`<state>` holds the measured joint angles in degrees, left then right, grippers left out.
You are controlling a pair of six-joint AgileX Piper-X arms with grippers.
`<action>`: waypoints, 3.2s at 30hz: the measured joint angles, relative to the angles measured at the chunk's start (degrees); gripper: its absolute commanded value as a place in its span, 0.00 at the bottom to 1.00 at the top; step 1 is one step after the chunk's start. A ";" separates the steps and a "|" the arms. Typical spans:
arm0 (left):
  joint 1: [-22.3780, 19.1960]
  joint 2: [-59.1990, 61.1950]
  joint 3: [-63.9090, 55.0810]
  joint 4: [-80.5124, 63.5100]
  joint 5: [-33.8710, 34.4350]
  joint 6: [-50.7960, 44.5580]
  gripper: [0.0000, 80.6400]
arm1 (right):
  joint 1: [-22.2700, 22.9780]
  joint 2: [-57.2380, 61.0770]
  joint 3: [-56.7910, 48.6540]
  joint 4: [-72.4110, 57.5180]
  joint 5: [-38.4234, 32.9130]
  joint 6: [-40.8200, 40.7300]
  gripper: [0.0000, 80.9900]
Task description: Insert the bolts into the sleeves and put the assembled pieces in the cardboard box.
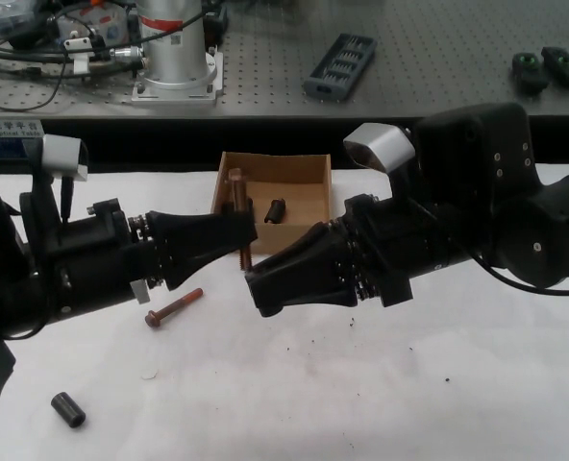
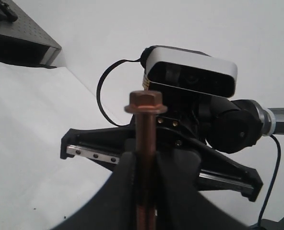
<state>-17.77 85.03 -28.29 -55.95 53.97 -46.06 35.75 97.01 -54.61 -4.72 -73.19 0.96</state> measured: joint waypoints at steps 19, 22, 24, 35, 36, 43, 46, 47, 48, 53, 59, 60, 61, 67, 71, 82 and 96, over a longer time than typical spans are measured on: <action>-1.48 0.00 0.00 3.15 -6.63 1.56 0.01 | 0.00 0.00 0.00 -2.43 -1.84 1.60 0.05; -1.48 0.00 0.00 3.22 -6.63 2.12 0.01 | -0.78 0.00 0.00 -2.43 -1.13 1.60 0.05; -1.48 0.00 0.00 3.08 -6.63 2.37 0.01 | -1.55 0.00 0.00 -2.43 -0.93 1.60 0.05; -1.48 0.00 0.00 1.28 -5.27 4.12 0.01 | -7.91 0.00 0.00 -2.10 4.46 1.73 0.05; -1.48 0.00 0.00 2.29 -5.23 5.01 0.01 | -7.94 0.00 0.00 -2.00 4.65 1.73 0.05; -1.48 -0.11 0.00 22.15 -9.02 9.61 0.01 | -8.00 0.00 0.00 2.33 7.81 1.93 0.05; -1.48 -0.11 0.00 28.59 -10.45 11.28 0.01 | -8.00 0.00 0.00 3.70 8.31 1.87 0.05; -1.48 -0.11 0.00 30.25 -11.09 11.59 0.01 | -8.00 0.00 0.00 3.70 8.31 1.87 0.05; -1.48 -0.11 0.00 31.81 -12.23 11.81 0.01 | -8.00 0.00 0.00 3.75 8.31 1.87 0.05; -1.48 -0.11 -1.20 40.81 -18.11 12.91 0.01 | -8.00 0.00 0.00 4.12 9.26 1.87 0.05; -1.48 -0.11 -5.93 63.09 -27.40 21.78 0.01 | -8.00 0.00 0.00 4.08 11.66 1.87 0.05; -1.48 -0.11 -6.96 66.84 -28.84 23.17 0.01 | -8.00 0.00 0.00 4.17 12.08 1.87 0.05; -1.48 -0.11 -7.84 70.03 -29.94 24.13 0.01 | -8.00 0.00 0.00 4.17 12.18 1.87 0.05; -1.48 -0.01 -14.17 80.35 -37.00 29.22 0.01 | -8.00 0.00 0.00 4.17 12.31 1.87 0.05; -1.48 -0.01 -14.49 81.97 -37.53 30.37 0.07 | -8.00 0.00 0.00 4.17 12.41 1.87 0.05; -1.48 -0.01 -14.49 85.73 -36.19 32.65 0.44 | -8.00 0.00 0.00 4.17 12.45 1.87 0.05; -4.21 7.09 -17.34 91.95 -36.19 31.49 0.44 | -8.00 0.00 0.00 4.71 12.52 1.96 0.05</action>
<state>-21.98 92.12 -45.62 36.00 17.78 -14.56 27.75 97.01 -54.61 0.00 -60.66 2.92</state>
